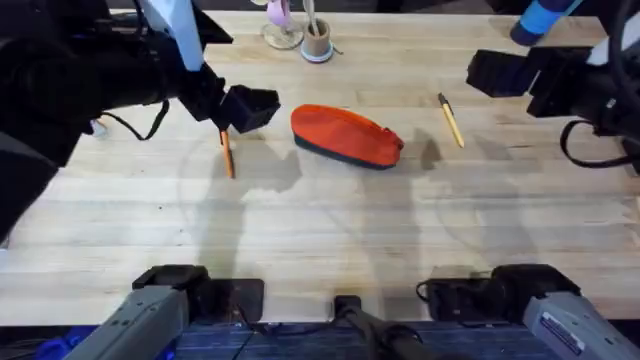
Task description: Unzip the bag, pick up the pens from the table one at a time and place them inside, then zip the bag closed.
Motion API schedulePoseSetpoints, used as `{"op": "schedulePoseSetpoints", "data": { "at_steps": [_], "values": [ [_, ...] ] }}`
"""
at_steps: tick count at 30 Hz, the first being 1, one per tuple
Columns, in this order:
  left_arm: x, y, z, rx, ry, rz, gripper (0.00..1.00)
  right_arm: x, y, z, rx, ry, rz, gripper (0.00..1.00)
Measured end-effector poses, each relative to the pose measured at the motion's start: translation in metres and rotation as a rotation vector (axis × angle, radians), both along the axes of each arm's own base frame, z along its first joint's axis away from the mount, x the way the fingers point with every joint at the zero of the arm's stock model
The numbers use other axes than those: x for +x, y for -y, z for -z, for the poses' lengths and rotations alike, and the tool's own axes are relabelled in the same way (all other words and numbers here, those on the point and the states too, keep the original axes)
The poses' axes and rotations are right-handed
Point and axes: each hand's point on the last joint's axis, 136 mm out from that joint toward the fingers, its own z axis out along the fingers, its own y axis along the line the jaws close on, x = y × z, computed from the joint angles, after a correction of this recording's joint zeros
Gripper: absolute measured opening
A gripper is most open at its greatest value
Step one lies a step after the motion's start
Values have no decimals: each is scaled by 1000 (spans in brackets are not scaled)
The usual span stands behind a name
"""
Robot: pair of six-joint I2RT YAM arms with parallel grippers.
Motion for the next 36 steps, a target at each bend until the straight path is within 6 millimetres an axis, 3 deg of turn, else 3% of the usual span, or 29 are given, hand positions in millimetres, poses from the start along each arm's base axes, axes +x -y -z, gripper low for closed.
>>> {"op": "schedulePoseSetpoints", "data": {
  "at_steps": [21, 27, 36],
  "values": [
    [0, 3, 0, 133, 114, 134, 993, 0, 0, 0, 0, -2, 0, 997],
    [8, 9, 18, 137, 94, 216, 991, 0, 0, 1, 0, -3, 0, 997],
    [24, 8, 46, -32, 22, 309, 991, 0, 0, 1, 2, -3, 1, 997]
  ]
}}
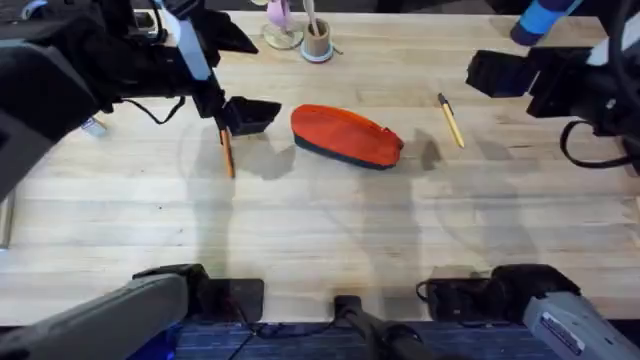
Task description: Unzip the bag, pick up the pens from the table one at a time and place them inside, then zip the bag closed.
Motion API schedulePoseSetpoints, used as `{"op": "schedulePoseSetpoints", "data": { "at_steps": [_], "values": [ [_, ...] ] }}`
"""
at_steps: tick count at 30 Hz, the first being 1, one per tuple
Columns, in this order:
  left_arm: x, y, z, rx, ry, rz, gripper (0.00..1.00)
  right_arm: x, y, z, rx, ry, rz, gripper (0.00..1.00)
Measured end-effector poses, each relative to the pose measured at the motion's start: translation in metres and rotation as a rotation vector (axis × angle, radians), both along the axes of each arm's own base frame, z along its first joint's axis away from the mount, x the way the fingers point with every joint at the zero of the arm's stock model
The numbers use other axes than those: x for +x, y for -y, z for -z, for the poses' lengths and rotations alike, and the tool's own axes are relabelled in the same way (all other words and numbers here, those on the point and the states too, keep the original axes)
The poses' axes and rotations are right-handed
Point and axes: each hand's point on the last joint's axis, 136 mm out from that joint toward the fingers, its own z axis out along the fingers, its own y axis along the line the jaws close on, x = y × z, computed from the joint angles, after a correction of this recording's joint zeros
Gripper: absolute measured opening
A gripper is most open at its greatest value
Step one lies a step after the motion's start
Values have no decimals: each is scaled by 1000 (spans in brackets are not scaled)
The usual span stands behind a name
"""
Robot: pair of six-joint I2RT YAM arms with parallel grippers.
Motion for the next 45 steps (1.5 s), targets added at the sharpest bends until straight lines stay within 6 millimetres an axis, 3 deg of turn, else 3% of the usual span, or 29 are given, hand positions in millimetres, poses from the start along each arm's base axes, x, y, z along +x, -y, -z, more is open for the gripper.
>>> {"op": "schedulePoseSetpoints", "data": {
  "at_steps": [11, 27, 33, 40, 45],
  "values": [
    [2, 9, 29, -96, -102, 78, 992, 0, 0, 0, 0, 0, 0, 997],
    [10, 15, 92, -187, -278, 118, 991, 0, 0, 0, 0, 0, 0, 997],
    [19, 23, 92, -206, -219, 158, 991, 0, 0, 0, 0, 1, 0, 997],
    [11, 55, 90, -196, -201, 252, 992, 0, 0, 0, 0, 0, 0, 997],
    [8, 64, 95, -168, -208, 272, 993, 0, 0, 0, 0, 0, 0, 997]
  ]
}}
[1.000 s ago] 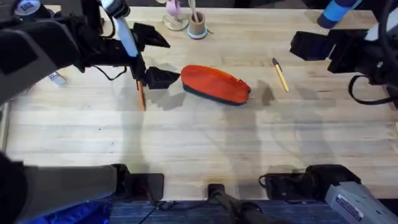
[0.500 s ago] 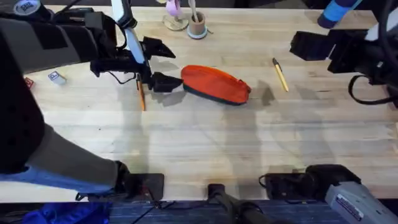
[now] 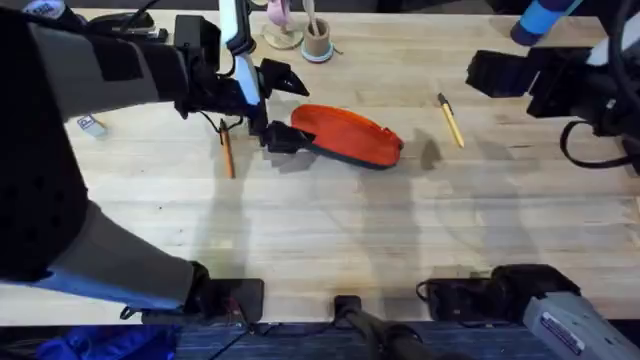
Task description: Unzip the bag, pick up the pens from the table one at a time and place them inside, then zip the bag closed.
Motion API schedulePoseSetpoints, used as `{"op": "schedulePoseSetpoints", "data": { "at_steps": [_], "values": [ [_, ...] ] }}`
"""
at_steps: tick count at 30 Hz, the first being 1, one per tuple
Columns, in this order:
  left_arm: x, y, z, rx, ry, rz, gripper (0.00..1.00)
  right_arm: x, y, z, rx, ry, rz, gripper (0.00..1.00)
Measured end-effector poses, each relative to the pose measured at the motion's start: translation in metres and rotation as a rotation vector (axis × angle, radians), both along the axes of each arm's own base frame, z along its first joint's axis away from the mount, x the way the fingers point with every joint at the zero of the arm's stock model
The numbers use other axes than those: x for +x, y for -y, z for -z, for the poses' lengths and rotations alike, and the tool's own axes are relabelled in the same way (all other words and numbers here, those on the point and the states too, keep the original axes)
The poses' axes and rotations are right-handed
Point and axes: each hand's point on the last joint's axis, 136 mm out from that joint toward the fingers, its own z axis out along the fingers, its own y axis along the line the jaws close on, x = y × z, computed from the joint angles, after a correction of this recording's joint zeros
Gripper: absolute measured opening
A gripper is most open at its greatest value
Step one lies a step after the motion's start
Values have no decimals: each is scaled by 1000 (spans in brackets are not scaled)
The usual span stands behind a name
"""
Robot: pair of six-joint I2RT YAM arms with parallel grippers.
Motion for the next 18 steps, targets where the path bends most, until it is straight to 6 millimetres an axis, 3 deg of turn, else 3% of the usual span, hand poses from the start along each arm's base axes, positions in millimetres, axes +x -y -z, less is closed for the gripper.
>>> {"op": "schedulePoseSetpoints", "data": {
  "at_steps": [4, 6, 13, 18],
  "values": [
    [1, -2, 2, 14, 0, -9, 974, 0, 0, 0, 0, 0, 0, 997],
    [2, -3, 3, 16, 0, -11, 877, 0, 0, 0, 0, 0, 0, 997],
    [1, -3, 3, 21, -1, -10, 79, 0, 0, 0, 0, 1, 0, 997],
    [1, -2, 5, 20, -6, -8, 45, 0, -4, 0, 12, 1, -20, 997]
  ]
}}
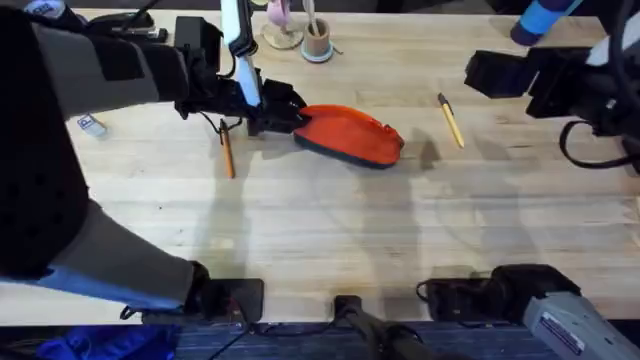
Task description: Unzip the bag, pick up the pens from the table one at a time and place them inside, then zip the bag closed.
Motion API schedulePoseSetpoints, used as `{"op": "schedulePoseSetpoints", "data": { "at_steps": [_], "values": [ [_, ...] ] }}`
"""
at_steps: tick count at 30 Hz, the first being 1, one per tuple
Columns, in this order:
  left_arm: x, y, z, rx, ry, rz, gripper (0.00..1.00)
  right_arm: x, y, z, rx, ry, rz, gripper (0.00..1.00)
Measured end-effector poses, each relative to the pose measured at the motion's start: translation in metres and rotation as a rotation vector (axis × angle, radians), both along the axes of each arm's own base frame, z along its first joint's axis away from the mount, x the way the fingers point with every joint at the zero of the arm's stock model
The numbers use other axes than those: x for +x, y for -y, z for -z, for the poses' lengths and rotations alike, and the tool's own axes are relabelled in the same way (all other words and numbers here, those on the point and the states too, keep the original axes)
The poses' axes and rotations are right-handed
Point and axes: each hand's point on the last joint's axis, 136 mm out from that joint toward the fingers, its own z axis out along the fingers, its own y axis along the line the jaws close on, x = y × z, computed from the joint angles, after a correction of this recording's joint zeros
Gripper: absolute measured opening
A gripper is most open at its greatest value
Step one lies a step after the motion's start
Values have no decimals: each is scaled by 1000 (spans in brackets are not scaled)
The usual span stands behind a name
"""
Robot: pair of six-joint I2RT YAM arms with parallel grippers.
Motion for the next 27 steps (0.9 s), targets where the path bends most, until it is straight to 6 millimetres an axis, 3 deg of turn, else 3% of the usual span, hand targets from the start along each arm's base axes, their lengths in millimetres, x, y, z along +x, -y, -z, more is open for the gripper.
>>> {"op": "schedulePoseSetpoints", "data": {
  "at_steps": [6, 16, 22, 27],
  "values": [
    [0, 0, 0, 0, 1, 0, 44, -10, -26, 5, 78, -37, -134, 997],
    [0, 0, 0, 0, 2, 0, 43, -44, -72, 14, 255, -159, -377, 997],
    [0, 0, 0, 0, 2, 0, 43, -60, -82, 23, 321, -244, -427, 997],
    [0, 0, 0, 0, 2, 0, 43, -58, -85, 34, 344, -303, -431, 997]
  ]
}}
